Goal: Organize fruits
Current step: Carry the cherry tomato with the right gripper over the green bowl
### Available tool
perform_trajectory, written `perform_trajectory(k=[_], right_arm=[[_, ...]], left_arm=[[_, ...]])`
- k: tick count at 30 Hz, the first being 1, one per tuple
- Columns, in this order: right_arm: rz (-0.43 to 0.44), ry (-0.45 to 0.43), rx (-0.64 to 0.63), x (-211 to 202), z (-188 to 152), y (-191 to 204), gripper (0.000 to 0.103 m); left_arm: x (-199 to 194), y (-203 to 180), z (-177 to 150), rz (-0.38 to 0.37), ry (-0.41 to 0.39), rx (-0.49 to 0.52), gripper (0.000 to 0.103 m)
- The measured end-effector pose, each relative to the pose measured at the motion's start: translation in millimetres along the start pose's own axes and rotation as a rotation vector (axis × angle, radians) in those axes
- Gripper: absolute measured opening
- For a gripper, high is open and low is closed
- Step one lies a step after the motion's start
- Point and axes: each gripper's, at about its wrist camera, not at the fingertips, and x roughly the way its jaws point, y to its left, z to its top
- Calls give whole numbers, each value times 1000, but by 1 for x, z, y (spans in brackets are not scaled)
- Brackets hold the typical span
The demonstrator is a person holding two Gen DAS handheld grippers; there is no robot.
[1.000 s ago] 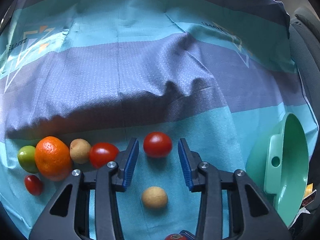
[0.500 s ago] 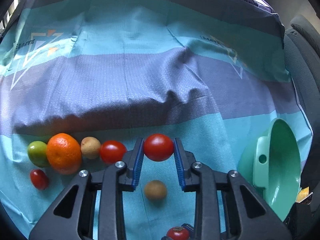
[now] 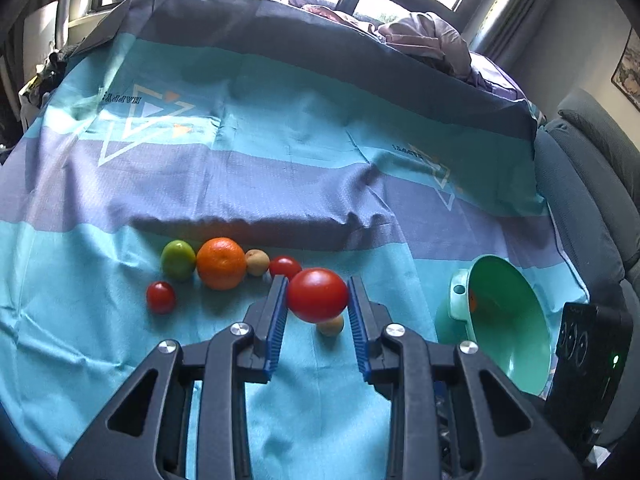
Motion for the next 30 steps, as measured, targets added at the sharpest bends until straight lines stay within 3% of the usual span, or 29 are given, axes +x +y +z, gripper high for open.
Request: perform_trajectory(k=[9, 15, 30], right_arm=[[30, -45, -57, -13, 37, 15, 27], [79, -85, -9, -13, 29, -2, 27], [80, -199, 37, -51, 25, -29, 27]], left_arm=[[-7, 16, -6, -7, -41, -37, 29], [-6, 17, -11, -5, -37, -43, 29], [-6, -41, -18, -60, -43, 82, 29]])
